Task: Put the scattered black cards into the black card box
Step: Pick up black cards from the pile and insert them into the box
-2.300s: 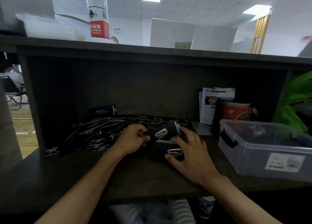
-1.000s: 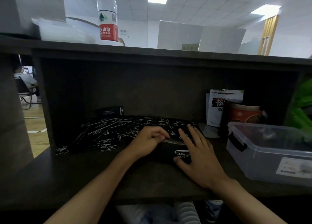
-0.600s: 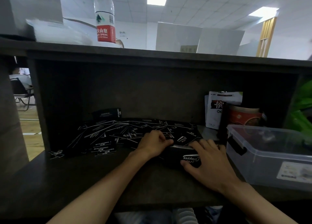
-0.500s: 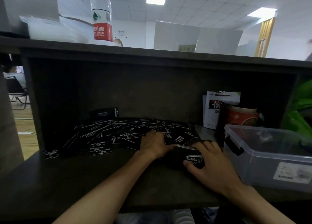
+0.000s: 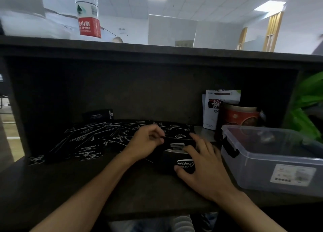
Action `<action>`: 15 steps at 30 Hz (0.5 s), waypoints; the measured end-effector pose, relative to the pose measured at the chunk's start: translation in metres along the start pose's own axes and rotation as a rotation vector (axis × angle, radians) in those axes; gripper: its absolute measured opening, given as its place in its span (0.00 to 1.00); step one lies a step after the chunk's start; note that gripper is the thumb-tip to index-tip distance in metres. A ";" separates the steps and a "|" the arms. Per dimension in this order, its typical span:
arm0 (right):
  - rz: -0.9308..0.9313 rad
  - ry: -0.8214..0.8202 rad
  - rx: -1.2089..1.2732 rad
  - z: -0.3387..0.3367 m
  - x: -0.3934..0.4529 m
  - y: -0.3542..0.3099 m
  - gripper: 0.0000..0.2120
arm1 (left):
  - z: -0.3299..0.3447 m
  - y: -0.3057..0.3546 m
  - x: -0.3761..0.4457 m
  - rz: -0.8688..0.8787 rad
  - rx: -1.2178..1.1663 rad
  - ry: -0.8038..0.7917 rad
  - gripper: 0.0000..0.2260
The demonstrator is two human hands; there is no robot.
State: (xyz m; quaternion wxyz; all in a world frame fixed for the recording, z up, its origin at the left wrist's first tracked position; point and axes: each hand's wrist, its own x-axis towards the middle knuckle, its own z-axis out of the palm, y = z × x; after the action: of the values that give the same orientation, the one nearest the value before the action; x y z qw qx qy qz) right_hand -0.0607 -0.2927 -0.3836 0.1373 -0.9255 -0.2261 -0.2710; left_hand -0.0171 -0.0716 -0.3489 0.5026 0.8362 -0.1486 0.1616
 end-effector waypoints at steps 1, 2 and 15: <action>-0.007 0.010 0.008 0.000 0.000 0.000 0.29 | 0.000 0.004 -0.005 0.010 -0.024 -0.074 0.08; -0.012 0.013 0.011 0.000 0.000 -0.001 0.28 | 0.001 0.009 -0.010 0.010 -0.044 -0.152 0.08; 0.073 -0.077 -0.032 -0.004 0.000 -0.004 0.33 | -0.034 -0.036 -0.025 -0.150 0.701 -0.056 0.12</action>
State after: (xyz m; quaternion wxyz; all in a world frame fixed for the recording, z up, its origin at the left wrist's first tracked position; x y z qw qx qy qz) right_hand -0.0649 -0.2908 -0.3797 0.1233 -0.9450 -0.1927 -0.2337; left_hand -0.0294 -0.0226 -0.3727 0.1916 0.9704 -0.0360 0.1427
